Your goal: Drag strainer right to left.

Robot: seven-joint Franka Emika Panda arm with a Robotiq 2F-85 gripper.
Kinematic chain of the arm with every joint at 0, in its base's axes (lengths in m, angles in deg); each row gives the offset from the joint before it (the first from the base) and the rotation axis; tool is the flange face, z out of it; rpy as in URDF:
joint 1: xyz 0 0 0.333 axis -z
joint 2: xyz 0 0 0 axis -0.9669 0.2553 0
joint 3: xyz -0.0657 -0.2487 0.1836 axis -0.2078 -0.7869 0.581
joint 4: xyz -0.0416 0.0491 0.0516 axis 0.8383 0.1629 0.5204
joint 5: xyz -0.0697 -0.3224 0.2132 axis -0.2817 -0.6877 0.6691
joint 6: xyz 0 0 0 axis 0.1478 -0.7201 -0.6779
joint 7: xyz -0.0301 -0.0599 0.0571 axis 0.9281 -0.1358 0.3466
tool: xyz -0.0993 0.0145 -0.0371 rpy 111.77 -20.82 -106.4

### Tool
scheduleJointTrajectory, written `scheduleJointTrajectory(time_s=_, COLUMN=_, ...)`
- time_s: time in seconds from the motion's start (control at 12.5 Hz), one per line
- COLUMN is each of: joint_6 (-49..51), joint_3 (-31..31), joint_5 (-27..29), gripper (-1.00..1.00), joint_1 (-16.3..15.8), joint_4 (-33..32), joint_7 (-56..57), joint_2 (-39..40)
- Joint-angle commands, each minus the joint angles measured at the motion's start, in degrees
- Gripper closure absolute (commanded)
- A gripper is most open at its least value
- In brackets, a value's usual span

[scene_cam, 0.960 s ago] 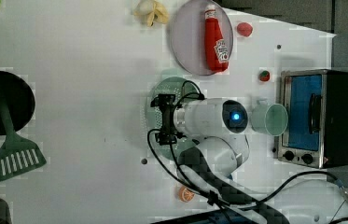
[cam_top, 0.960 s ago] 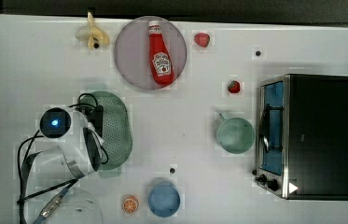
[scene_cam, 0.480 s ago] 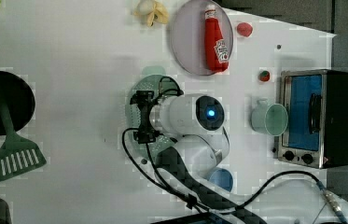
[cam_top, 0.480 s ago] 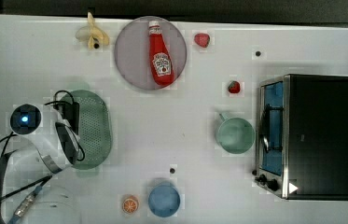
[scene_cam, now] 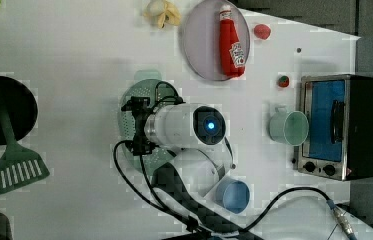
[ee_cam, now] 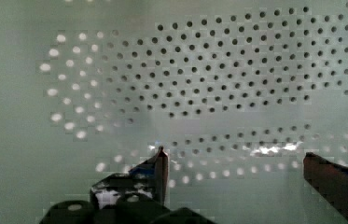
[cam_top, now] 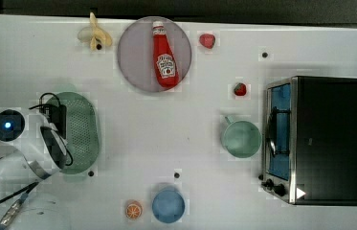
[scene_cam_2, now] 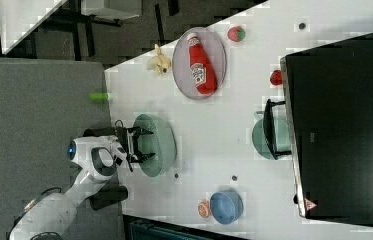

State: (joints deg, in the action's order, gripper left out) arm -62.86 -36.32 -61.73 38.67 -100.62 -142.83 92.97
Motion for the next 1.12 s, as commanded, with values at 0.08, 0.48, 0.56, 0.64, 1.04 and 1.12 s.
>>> scheduleJointTrajectory(time_s=0.08, joint_6=0.69, joint_3=0.13, joint_5=1.86, gripper=-1.00, joint_1=-1.03, joint_4=1.30, joint_7=-3.16, joint_2=0.85)
scheduleJointTrajectory(time_s=0.48, joint_6=0.47, joint_3=0.19, joint_5=3.02, gripper=-1.00, joint_1=-2.33, joint_4=3.95, joint_7=-3.66, joint_2=2.47)
scheduleJointTrajectory(time_s=0.56, joint_6=0.44, joint_3=0.18, joint_5=3.02, gripper=-1.00, joint_1=-2.43, joint_4=4.45, joint_7=-3.64, joint_2=2.83)
scheduleJointTrajectory(time_s=0.64, joint_6=0.54, joint_3=0.03, joint_5=2.98, gripper=-1.00, joint_1=-2.49, joint_4=4.65, joint_7=-3.66, joint_2=2.76)
scheduleJointTrajectory(time_s=1.04, joint_6=10.73, joint_3=-3.77, joint_5=2.59, gripper=-1.00, joint_1=-2.42, joint_4=4.36, joint_7=7.62, joint_2=-4.68)
scheduleJointTrajectory(time_s=1.12, joint_6=14.65, joint_3=-5.34, joint_5=2.56, gripper=-1.00, joint_1=-2.38, joint_4=4.30, joint_7=11.20, joint_2=-7.53)
